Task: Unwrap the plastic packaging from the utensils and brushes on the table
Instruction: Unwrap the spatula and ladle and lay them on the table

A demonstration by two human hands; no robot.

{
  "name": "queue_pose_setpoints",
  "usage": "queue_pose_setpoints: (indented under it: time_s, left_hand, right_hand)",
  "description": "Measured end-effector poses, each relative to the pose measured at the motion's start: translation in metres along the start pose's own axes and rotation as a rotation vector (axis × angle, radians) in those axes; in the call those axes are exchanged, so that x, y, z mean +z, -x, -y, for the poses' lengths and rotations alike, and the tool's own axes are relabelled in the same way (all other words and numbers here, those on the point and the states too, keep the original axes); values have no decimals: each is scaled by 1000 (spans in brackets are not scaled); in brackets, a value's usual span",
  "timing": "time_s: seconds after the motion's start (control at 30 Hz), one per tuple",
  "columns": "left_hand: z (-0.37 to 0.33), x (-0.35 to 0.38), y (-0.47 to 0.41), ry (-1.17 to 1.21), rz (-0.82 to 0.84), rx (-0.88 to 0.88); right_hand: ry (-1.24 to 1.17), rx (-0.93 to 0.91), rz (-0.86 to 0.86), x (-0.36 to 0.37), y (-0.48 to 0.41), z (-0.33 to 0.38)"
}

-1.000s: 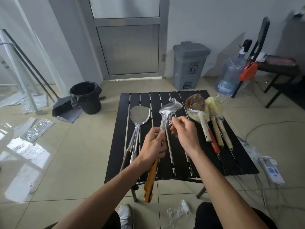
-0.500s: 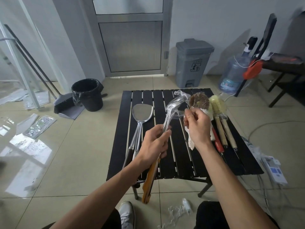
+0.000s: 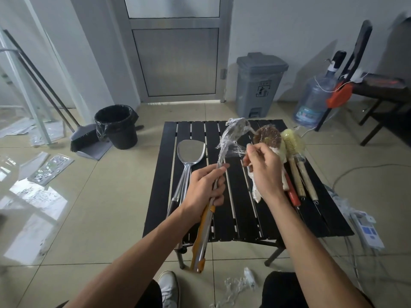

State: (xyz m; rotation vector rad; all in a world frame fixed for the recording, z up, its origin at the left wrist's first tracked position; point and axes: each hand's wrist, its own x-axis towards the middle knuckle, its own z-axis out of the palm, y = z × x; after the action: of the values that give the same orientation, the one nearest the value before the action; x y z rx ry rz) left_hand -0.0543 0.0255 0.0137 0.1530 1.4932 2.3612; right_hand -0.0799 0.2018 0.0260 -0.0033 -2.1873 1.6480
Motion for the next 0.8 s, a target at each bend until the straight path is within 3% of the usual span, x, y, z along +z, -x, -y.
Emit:
queue_pose_setpoints:
  time_s: [0.1, 0.23, 0.43, 0.63, 0.8]
  left_hand:
    - [2, -1, 0, 20, 17, -27]
    - [6, -2, 2, -20, 53, -54]
    - [5, -2, 1, -85, 29, -88]
    - [1, -2, 1, -141, 125, -75]
    - [-1, 0, -2, -158, 151, -53]
  right_hand:
    - [-23, 91, 128, 2, 0, 2]
    - [175, -40, 184, 8, 2, -1]
    - [379, -262, 15, -2, -5, -5]
    - [326, -191, -157, -17, -12, -2]
    - [119, -112, -262, -15, -7, 9]
